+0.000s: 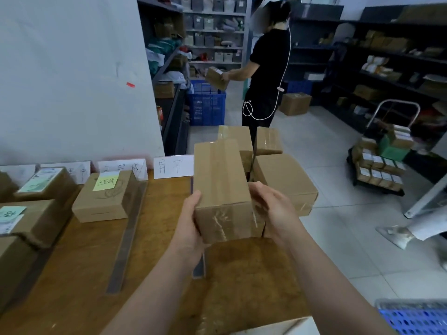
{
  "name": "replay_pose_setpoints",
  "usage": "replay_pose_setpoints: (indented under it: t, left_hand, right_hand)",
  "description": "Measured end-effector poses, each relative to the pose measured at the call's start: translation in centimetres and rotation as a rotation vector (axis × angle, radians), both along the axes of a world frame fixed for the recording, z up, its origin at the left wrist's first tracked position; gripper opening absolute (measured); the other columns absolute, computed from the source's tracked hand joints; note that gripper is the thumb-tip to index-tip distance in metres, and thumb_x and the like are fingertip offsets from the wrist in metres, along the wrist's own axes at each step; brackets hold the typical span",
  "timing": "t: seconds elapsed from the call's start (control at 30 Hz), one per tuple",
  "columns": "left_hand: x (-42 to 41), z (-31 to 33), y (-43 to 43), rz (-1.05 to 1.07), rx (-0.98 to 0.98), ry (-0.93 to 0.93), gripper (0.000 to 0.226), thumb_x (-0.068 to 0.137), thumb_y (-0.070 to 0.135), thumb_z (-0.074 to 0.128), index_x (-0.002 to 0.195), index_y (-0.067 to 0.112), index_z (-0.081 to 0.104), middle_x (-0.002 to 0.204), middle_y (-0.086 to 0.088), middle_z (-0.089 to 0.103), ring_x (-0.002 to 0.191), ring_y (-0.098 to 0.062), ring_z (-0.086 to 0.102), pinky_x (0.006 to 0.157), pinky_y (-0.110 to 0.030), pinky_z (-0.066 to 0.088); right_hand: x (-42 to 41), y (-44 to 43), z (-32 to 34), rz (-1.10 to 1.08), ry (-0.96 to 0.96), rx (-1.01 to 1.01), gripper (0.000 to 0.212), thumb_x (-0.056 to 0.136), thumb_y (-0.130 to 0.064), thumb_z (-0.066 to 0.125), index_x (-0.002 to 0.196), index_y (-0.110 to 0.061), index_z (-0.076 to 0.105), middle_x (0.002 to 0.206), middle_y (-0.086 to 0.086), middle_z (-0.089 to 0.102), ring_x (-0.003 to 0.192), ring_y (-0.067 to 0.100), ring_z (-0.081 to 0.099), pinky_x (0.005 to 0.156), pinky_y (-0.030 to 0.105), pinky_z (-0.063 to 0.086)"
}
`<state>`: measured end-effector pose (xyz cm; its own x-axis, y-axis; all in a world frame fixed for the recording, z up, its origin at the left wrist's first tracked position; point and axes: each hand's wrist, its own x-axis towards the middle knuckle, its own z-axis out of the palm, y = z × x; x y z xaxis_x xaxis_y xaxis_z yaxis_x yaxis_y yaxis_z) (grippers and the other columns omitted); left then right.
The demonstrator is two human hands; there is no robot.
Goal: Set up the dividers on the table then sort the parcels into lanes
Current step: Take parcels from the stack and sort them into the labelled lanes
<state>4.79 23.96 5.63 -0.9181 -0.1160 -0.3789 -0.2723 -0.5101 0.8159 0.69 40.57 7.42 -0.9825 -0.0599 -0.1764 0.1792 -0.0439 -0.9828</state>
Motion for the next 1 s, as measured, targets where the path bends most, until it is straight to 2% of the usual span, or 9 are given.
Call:
replay_pose_setpoints:
  t: [0.13,0.2,0.33,0.47,0.6,0.7,0.77,0.87,1.0]
  left_hand:
    - [2.1,-0.3,-1.0,-0.077,0.333,0.035,0.057,0.09,0.064,0.036,0.129,0.029,0.059,0.122,-0.014,0.069,0.12,-0.037,0.058,0.101,-0.064,0.04]
    - [3.1,-0.6,-1.3,-0.108,0.375,0.018,0.054,0.094,0.058,0.032,0.128,0.026,0.059,0.122,-0.015,0.068,0.119,-0.038,0.058,0.101,-0.066,0.04]
    - [4.6,-1.8,-2.0,-0.132,0.292,-0.019,0.04,0.104,0.039,0.036,0.137,0.024,0.05,0.122,-0.01,0.069,0.117,-0.033,0.062,0.099,-0.06,0.047]
    - [5.8,-2.6,-2.5,-0.147,-0.008,-0.001,0.036,0.105,0.027,0.043,0.139,0.039,0.046,0.128,0.003,0.064,0.118,-0.021,0.06,0.1,-0.054,0.048]
    - [7.0,-3.3,-2.5,-0.179,-0.319,0.005,0.035,0.104,0.041,0.039,0.137,0.05,0.046,0.131,0.008,0.059,0.118,-0.02,0.057,0.1,-0.052,0.048]
    - [7.7,-2.7,-2.7,-0.179,-0.428,0.01,0.037,0.101,0.051,0.036,0.137,0.046,0.047,0.128,0.009,0.057,0.113,-0.016,0.057,0.086,-0.038,0.054]
    - [7.9,-2.6,-3.2,-0.201,-0.484,0.02,0.05,0.09,0.07,0.035,0.13,0.047,0.052,0.131,0.007,0.056,0.11,-0.015,0.06,0.08,-0.036,0.057]
    - [8.4,-2.8,-4.1,-0.144,-0.527,-0.02,0.085,0.063,0.088,0.031,0.135,0.048,0.05,0.139,0.005,0.05,0.117,-0.015,0.055,0.098,-0.039,0.046]
    - [9.6,-2.3,-6.2,-0.079,-0.519,-0.028,0.104,0.052,0.102,0.036,0.139,0.045,0.047,0.14,0.005,0.049,0.121,-0.016,0.054,0.108,-0.046,0.039]
  right_hand:
    - [3.1,-0.3,-0.7,0.03,-0.116,-0.003,0.048,0.086,-0.043,0.066,0.129,-0.023,0.055,0.116,-0.003,0.065,0.1,0.013,0.065,0.069,0.023,0.056]
    - [5.0,-0.5,-0.9,0.02,-0.166,-0.118,0.044,0.089,-0.038,0.065,0.124,-0.013,0.059,0.105,-0.001,0.073,0.092,0.013,0.069,0.07,0.026,0.055]
    - [7.7,-0.4,-1.3,-0.082,-0.157,-0.142,0.039,0.09,-0.034,0.065,0.125,-0.018,0.059,0.105,-0.005,0.074,0.092,0.013,0.07,0.072,0.028,0.055]
    - [9.9,0.1,-2.3,-0.165,-0.147,-0.127,0.035,0.092,-0.029,0.063,0.126,-0.023,0.059,0.104,-0.005,0.074,0.082,0.007,0.071,0.067,0.027,0.053]
    - [11.7,-0.1,-3.0,-0.219,-0.156,-0.101,0.033,0.094,-0.033,0.061,0.126,-0.027,0.059,0.101,-0.007,0.074,0.084,0.009,0.07,0.068,0.029,0.054]
    - [12.0,-0.5,-2.8,-0.218,-0.144,-0.084,0.034,0.094,-0.033,0.06,0.127,-0.028,0.059,0.101,-0.008,0.074,0.086,0.011,0.07,0.066,0.027,0.054]
    - [11.8,-1.0,-2.5,-0.182,-0.127,-0.064,0.031,0.094,-0.031,0.06,0.126,-0.028,0.06,0.101,-0.008,0.074,0.088,0.012,0.07,0.068,0.029,0.056]
    - [11.6,-2.3,-2.0,-0.138,-0.122,-0.031,0.033,0.094,-0.033,0.061,0.127,-0.03,0.059,0.102,-0.007,0.074,0.091,0.013,0.07,0.069,0.029,0.057]
    - [11.0,-4.8,-1.6,-0.056,-0.097,-0.006,0.047,0.091,-0.034,0.063,0.137,-0.027,0.052,0.108,-0.005,0.071,0.091,0.012,0.069,0.062,0.024,0.055]
